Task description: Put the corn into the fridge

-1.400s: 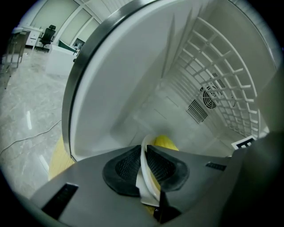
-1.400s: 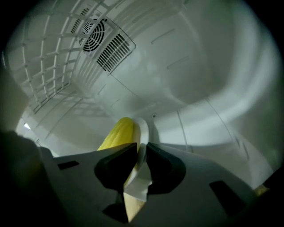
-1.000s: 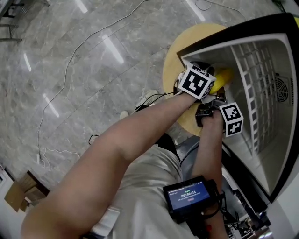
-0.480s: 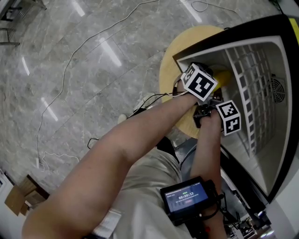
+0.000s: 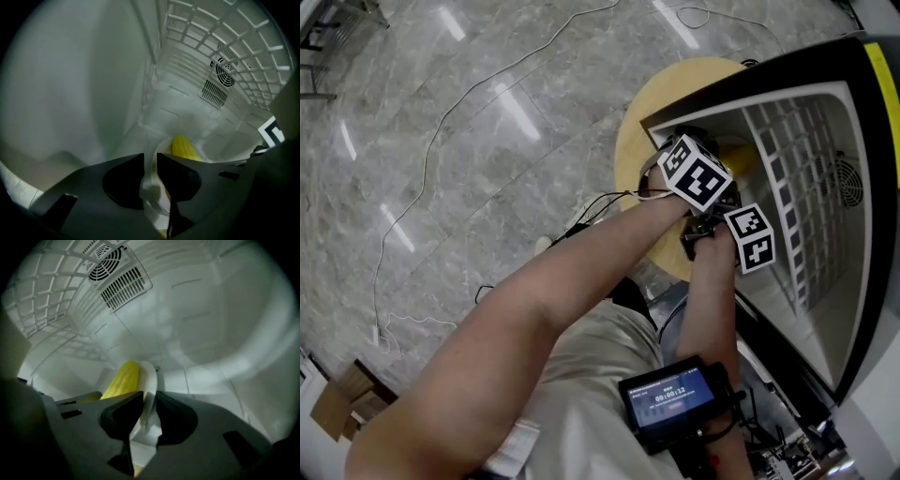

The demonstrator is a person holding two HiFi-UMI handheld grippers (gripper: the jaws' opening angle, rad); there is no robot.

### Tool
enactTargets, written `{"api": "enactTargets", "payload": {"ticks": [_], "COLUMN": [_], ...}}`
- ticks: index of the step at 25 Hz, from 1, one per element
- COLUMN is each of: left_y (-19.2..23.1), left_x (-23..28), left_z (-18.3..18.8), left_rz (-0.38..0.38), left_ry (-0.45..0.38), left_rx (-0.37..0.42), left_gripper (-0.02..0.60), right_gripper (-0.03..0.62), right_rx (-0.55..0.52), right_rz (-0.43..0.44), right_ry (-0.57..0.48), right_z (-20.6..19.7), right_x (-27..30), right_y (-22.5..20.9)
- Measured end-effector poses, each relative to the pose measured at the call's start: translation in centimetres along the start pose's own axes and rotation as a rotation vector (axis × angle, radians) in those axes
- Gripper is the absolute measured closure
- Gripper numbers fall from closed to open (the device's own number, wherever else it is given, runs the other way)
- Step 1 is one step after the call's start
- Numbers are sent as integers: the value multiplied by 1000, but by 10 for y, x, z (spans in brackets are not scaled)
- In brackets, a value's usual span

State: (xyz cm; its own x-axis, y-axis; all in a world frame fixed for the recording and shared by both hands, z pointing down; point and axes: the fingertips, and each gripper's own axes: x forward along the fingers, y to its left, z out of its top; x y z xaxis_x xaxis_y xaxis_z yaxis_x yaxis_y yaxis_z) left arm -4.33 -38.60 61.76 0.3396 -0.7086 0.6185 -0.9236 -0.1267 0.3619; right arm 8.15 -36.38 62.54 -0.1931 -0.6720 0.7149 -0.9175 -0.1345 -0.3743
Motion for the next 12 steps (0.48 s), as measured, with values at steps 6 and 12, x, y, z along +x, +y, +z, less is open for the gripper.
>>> {"api": "enactTargets", "payload": {"ticks": [6, 12], "left_y": [-1, -5], "left_x": [-6, -18], "left_z": [2, -4], "left_rz": [-26, -46], "left_ry": [-18, -30], "left_rx": [23, 45], "left_gripper": [515, 503], "right_gripper": [516, 516], "right_rx": [-13, -12], "right_rz": [-33, -24], "right_ry": [-56, -104], "right_z": [11, 14], "right_x": [-8, -20], "right_y": [-9, -12]}}
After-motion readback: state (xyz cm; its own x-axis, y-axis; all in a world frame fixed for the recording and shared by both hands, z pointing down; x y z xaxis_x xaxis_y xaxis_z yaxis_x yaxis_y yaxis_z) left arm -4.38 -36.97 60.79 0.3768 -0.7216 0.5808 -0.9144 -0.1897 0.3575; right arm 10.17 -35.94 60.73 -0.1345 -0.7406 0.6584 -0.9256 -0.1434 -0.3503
